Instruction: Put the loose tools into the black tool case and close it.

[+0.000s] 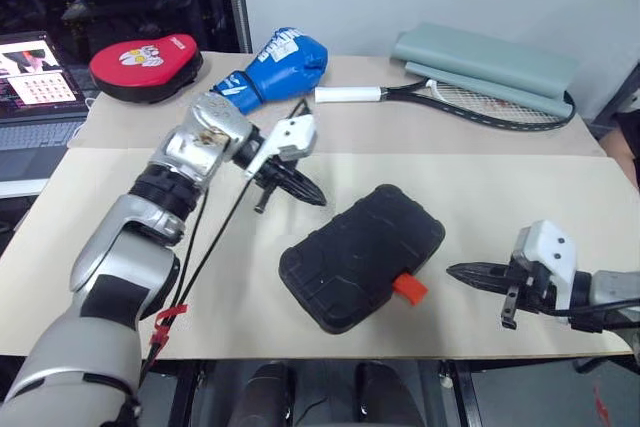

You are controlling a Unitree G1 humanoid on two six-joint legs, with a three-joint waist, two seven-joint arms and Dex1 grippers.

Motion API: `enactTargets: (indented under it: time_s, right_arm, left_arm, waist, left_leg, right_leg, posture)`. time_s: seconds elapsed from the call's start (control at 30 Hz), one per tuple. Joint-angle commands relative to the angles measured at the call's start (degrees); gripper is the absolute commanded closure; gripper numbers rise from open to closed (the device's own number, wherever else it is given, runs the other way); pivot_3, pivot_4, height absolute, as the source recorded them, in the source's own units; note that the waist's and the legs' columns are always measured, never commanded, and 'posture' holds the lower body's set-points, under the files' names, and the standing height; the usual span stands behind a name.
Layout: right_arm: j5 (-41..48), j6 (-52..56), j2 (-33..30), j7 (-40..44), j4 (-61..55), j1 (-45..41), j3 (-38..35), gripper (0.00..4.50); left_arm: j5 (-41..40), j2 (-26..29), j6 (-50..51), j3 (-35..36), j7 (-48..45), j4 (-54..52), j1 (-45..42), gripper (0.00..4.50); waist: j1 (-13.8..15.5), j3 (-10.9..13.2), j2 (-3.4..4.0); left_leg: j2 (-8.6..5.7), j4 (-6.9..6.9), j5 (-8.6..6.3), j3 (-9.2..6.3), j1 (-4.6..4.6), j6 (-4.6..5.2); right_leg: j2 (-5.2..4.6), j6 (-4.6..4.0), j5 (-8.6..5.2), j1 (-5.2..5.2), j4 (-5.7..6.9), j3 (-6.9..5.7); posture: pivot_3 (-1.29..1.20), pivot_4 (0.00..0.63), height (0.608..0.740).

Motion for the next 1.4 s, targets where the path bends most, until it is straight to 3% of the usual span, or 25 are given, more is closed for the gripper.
enactTargets:
  time_s: [0.03, 0.33, 0.6, 0.97, 1.17, 1.4]
  right_arm:
    - [2.6, 2.9, 0.5, -3.3, -6.3, 0.6, 0.2, 4.50]
    - [5.3, 6.3, 1.3, -8.0, -11.3, 1.8, 2.6, 4.50]
    - [3.0, 4.4, 0.9, -8.7, -12.0, 5.3, 4.5, 4.50]
    - [-2.6, -0.6, 2.5, -9.5, -6.4, 5.4, 9.2, 4.50]
    - [10.1, 2.5, 2.5, -5.8, -10.6, 7.6, 0.2, 4.50]
    - [2.3, 0.2, 1.0, -7.9, -5.2, 5.8, 4.4, 4.50]
  left_arm:
    - [1.2, -2.2, -5.4, -4.2, -0.3, -1.3, 0.3, 4.45]
    - [10.4, -5.7, -17.0, -6.7, -0.3, 4.3, 3.3, 4.45]
    - [8.8, -5.6, -14.8, -5.4, -0.3, 3.8, 3.1, 4.45]
    - [8.5, -4.4, -13.2, -4.7, -0.3, 1.1, 3.8, 4.45]
    - [9.2, -4.6, -13.1, -3.9, -0.3, 1.3, 3.7, 4.45]
    - [9.9, -5.1, -12.9, -3.1, -0.3, 0.5, 4.4, 4.45]
  waist:
    - [0.1, 0.0, 0.00]
    - [0.5, 0.0, 0.03]
    - [0.4, 0.0, 0.03]
    - [0.3, 0.0, 0.05]
    - [0.4, -0.1, 0.07]
    - [0.5, -0.1, 0.07]
  left_leg:
    - [0.00, 0.00, 0.00, 0.00, 0.01, 0.00]
    - [-0.01, 0.13, 0.00, 0.01, 0.12, 0.00]
    - [0.11, 0.15, -0.01, -0.04, 0.58, 0.01]
    - [0.16, 0.15, -0.01, -0.03, 0.58, 0.01]
    - [0.18, 0.15, -0.02, -0.06, 0.55, 0.02]
    - [0.18, 0.15, -0.02, -0.05, 0.57, 0.01]
  right_leg:
    - [0.00, -0.01, 0.00, 0.01, 0.00, 0.00]
    - [-0.01, 0.01, 0.02, 0.21, -0.07, -0.01]
    - [0.04, 0.33, -0.18, 0.88, -0.29, -0.10]
    - [0.09, 0.26, -0.14, 0.85, -0.28, -0.09]
    - [0.09, 0.18, -0.10, 0.85, -0.31, -0.10]
    - [0.09, 0.42, -0.24, 0.87, -0.32, -0.11]
  posture:
    - [0.00, 0.150, 0.736]
    - [0.00, 0.150, 0.736]
    - [0.00, 0.150, 0.736]
    - [0.00, 0.150, 0.736]
    - [0.00, 0.150, 0.736]
    - [0.00, 0.150, 0.736]
